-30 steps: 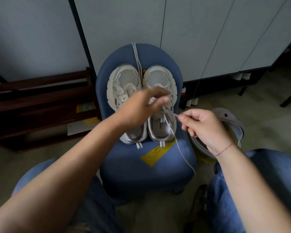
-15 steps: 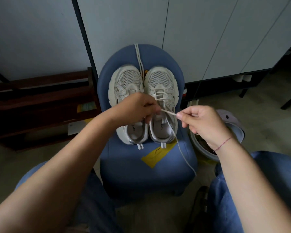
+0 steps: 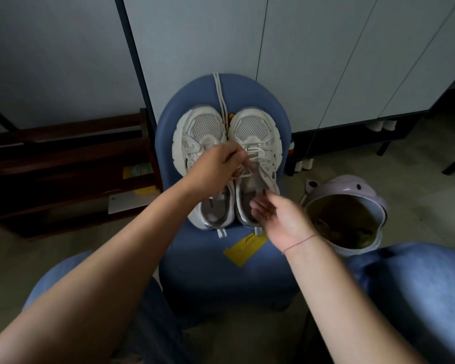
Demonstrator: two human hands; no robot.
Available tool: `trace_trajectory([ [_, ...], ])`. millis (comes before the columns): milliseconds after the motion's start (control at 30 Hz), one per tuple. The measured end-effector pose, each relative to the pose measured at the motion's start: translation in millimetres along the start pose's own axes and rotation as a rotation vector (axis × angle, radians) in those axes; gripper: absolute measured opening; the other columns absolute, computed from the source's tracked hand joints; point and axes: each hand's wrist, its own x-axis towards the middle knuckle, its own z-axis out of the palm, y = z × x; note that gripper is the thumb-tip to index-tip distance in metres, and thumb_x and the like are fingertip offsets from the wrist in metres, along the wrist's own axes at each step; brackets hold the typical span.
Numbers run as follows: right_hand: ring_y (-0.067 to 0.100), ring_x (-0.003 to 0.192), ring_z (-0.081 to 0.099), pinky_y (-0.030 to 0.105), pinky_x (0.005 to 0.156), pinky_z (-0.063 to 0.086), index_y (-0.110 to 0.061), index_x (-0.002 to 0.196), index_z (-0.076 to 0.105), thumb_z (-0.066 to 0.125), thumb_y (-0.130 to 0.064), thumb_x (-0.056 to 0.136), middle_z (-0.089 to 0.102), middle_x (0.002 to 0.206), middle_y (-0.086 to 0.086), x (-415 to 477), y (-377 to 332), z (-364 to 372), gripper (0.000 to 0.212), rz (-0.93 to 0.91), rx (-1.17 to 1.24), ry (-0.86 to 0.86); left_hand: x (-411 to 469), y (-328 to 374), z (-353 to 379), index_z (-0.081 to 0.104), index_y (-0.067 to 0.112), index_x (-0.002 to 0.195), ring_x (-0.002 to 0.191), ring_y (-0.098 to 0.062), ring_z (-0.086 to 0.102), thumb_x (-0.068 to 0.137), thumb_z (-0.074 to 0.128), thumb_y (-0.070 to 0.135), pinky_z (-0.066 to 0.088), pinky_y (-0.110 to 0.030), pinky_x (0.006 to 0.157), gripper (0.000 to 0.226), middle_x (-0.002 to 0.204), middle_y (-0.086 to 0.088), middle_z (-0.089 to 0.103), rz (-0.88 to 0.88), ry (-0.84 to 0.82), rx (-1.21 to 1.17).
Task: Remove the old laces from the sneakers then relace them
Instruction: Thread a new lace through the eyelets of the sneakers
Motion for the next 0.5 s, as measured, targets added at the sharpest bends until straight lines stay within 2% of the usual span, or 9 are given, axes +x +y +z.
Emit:
trace_trajectory([
  [67,0.015,0.066,0.045,0.022,0.061,0.039,-0.008,0.082,0.052,0.041,-0.007,0.099,0.045,0.072,0.004,9,4,4,0.020,0.030,0.118,0.036,2,-1,3,0.069,0.010,0.097,0.068,-0.010,0.059,0.104,0.047,0.021,0.049,-0.032,0.066,0.026,0.084,-0.005,0.073,0.007,0.001,-0.006],
  [167,0.019,0.071,0.050,0.026,0.070,0.042,-0.006,0.083,0.053,0.037,-0.003,0.098,0.052,0.079,0.009,17,10,12,0.022,0.064,0.327,0.011,3,-2,7,0.067,0.005,0.099,0.058,0.010,0.051,0.104,0.046,0.019,0.038,-0.015,0.056,0.026,0.066,0.023,0.062,0.037,-0.035,0.039],
  [233,0.020,0.077,0.053,0.028,0.078,0.045,-0.007,0.087,0.054,0.037,-0.006,0.099,0.054,0.084,0.010,20,15,15,0.021,0.067,0.417,0.008,4,-5,9,0.064,0.006,0.098,0.061,0.015,0.052,0.104,0.045,0.019,0.035,-0.012,0.059,0.023,0.076,0.023,0.063,0.058,-0.042,0.056],
  [300,0.020,0.080,0.054,0.032,0.093,0.044,-0.009,0.090,0.054,0.040,-0.013,0.100,0.055,0.086,0.009,21,18,15,0.018,0.089,0.468,0.017,5,-9,10,0.065,0.008,0.100,0.068,0.015,0.054,0.104,0.045,0.019,0.036,-0.009,0.063,0.023,0.089,0.014,0.066,0.077,-0.026,0.057],
  [333,0.021,0.080,0.054,0.034,0.097,0.042,-0.010,0.090,0.055,0.042,-0.016,0.100,0.055,0.086,0.008,20,17,15,0.017,0.100,0.476,0.019,5,-10,11,0.065,0.009,0.100,0.070,0.014,0.054,0.104,0.045,0.020,0.037,-0.009,0.063,0.024,0.090,0.012,0.066,0.079,-0.010,0.060],
  [433,0.020,0.078,0.057,0.032,0.082,0.047,-0.009,0.085,0.058,0.051,-0.015,0.095,0.058,0.082,0.008,21,14,16,0.014,0.064,0.441,-0.011,6,-12,11,0.066,0.008,0.097,0.064,0.013,0.052,0.104,0.044,0.020,0.035,-0.008,0.059,0.026,0.078,0.015,0.061,0.070,0.025,0.069],
  [500,0.021,0.076,0.064,0.032,0.078,0.053,-0.007,0.090,0.062,0.052,-0.011,0.093,0.065,0.082,0.010,22,15,19,0.012,0.022,0.437,-0.061,7,-12,11,0.066,0.008,0.096,0.065,0.013,0.052,0.104,0.045,0.020,0.035,-0.007,0.060,0.026,0.078,0.016,0.061,0.074,0.037,0.071],
])
